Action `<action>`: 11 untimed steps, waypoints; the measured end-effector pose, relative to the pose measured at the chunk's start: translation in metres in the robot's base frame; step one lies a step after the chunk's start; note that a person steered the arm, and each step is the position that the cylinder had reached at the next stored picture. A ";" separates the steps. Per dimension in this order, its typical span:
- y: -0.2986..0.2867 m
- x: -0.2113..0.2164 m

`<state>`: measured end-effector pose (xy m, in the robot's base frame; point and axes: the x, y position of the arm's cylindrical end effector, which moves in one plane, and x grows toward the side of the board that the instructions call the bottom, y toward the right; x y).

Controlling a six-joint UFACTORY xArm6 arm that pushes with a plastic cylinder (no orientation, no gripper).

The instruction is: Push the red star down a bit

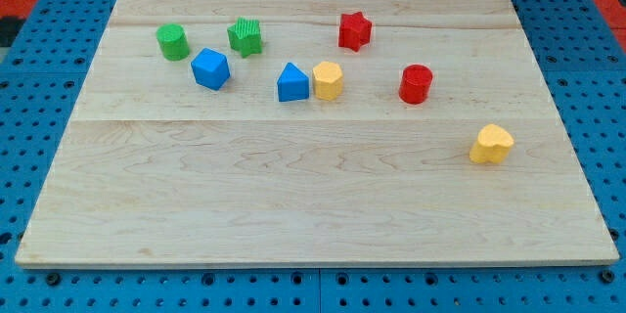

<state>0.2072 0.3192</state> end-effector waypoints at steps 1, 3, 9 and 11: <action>0.000 0.000; -0.041 0.018; -0.286 0.075; -0.287 0.105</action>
